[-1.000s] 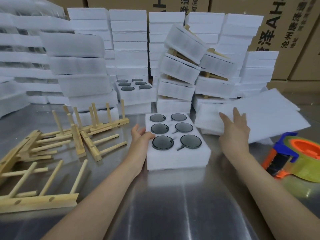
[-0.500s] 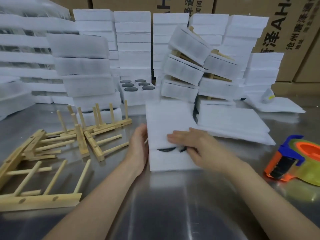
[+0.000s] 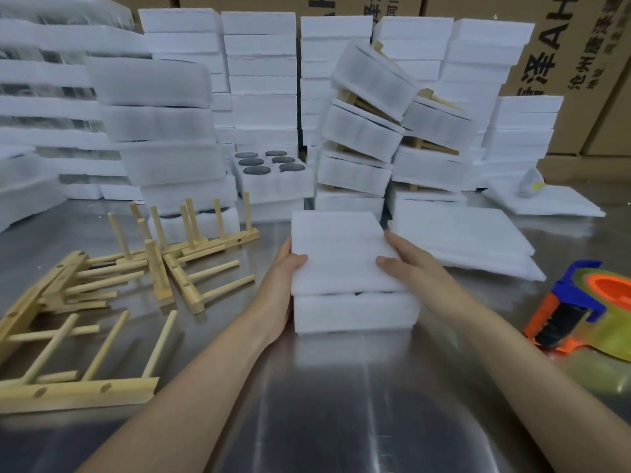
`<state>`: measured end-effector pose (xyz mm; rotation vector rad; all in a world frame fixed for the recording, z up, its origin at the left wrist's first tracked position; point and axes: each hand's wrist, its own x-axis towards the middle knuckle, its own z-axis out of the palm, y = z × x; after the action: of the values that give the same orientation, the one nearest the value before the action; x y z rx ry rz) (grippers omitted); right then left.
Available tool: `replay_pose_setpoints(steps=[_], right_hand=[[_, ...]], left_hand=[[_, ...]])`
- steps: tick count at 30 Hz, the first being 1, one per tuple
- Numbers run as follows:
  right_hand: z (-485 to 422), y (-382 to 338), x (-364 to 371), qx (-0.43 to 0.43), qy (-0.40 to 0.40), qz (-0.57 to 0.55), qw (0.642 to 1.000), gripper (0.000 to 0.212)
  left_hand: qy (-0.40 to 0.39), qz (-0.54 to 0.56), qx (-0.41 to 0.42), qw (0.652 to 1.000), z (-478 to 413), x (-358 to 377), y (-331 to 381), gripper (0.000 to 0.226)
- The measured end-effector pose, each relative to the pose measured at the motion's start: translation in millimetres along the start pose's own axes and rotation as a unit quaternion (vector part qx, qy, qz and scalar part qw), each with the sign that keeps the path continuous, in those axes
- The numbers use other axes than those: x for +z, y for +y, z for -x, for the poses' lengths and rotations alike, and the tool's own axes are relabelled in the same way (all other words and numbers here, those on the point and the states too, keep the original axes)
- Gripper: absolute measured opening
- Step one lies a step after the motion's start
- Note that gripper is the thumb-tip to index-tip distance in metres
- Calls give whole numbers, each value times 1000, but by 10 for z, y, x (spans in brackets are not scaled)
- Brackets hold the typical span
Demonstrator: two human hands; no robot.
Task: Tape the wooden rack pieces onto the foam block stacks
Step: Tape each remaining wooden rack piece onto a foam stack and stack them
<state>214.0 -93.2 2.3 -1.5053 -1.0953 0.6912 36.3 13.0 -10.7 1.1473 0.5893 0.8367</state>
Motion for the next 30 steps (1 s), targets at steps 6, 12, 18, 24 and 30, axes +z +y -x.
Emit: replay_pose_setpoints(steps=[6, 12, 18, 24, 30], right_hand=[[-42, -16, -44, -146, 40, -19, 988, 67], [13, -139, 15, -281, 161, -52, 945, 66], [-19, -93, -63, -167, 84, -23, 982, 43], [-80, -10, -154, 36, 44, -62, 996, 26], [-91, 72, -180, 65, -13, 39, 997, 79]], left_hand=[[23, -22, 101, 994, -13, -33, 125, 44], [10, -112, 312, 943, 64, -22, 282, 39], [64, -316, 358, 876, -151, -231, 140, 47], [199, -188, 68, 959, -173, -358, 79, 43], [34, -168, 6, 985, -104, -217, 174, 26]])
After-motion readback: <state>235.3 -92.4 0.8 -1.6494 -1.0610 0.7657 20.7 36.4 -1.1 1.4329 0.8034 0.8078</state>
